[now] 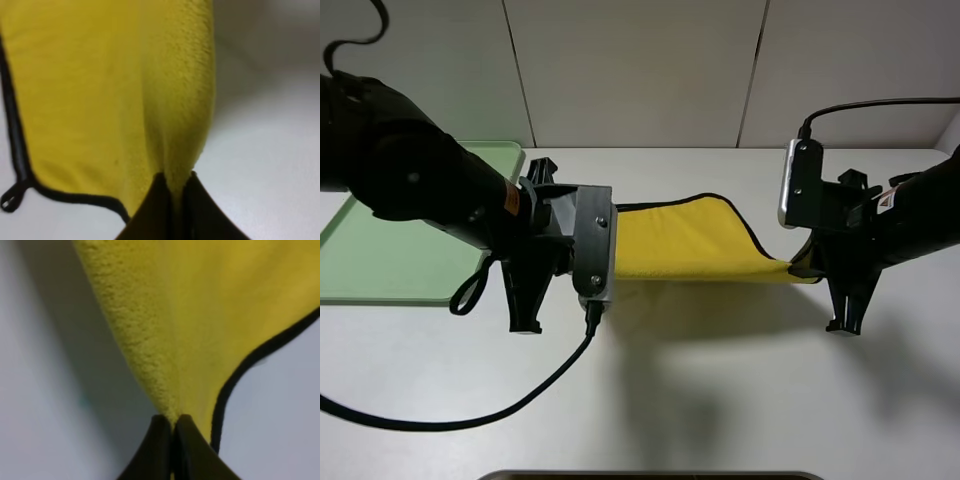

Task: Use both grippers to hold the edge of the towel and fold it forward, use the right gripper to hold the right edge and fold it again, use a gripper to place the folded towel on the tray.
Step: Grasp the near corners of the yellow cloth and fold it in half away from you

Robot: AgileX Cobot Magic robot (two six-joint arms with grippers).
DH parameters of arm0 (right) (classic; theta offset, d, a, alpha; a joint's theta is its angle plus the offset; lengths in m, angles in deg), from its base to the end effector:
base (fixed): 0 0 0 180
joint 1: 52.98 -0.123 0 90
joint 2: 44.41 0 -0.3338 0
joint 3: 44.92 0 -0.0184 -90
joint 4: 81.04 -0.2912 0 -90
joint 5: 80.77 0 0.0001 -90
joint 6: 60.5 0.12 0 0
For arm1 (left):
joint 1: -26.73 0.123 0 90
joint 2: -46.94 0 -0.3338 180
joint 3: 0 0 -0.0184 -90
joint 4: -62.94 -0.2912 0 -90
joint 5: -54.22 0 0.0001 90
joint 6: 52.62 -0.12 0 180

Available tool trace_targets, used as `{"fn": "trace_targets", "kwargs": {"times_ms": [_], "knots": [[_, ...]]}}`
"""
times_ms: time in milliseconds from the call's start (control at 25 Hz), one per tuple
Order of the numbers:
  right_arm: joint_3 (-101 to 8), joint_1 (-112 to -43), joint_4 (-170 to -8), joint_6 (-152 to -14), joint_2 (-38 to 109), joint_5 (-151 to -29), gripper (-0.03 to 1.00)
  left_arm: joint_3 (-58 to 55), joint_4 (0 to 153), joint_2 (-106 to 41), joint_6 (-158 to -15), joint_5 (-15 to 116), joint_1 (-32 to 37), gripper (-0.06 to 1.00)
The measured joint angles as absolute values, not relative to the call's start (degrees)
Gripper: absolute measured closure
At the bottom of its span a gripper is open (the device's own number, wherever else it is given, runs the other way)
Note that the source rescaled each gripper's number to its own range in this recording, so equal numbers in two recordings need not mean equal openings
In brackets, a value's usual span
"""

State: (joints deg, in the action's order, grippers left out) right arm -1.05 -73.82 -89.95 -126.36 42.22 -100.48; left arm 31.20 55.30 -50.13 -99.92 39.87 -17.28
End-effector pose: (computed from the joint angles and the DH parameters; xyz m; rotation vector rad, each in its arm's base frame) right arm 0.2535 0.1032 0.1773 -1.6710 2.0233 -0.1559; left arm 0.2574 -0.2431 0.1931 1.8805 1.6326 0.1196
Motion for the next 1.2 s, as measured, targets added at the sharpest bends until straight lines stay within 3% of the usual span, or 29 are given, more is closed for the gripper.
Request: {"fn": "trace_targets", "kwargs": {"times_ms": [800, 1200], "knots": [[-1.05, -73.82, -90.43, -125.74, 30.33, -109.85, 0.97, 31.2, 43.52, -37.67, -85.31, 31.14, -17.46, 0.94], [-1.05, -73.82, -90.5, -125.74, 30.26, -107.13, 0.97, 31.2, 42.92, -37.68, -84.27, 31.06, -17.48, 0.94]]}}
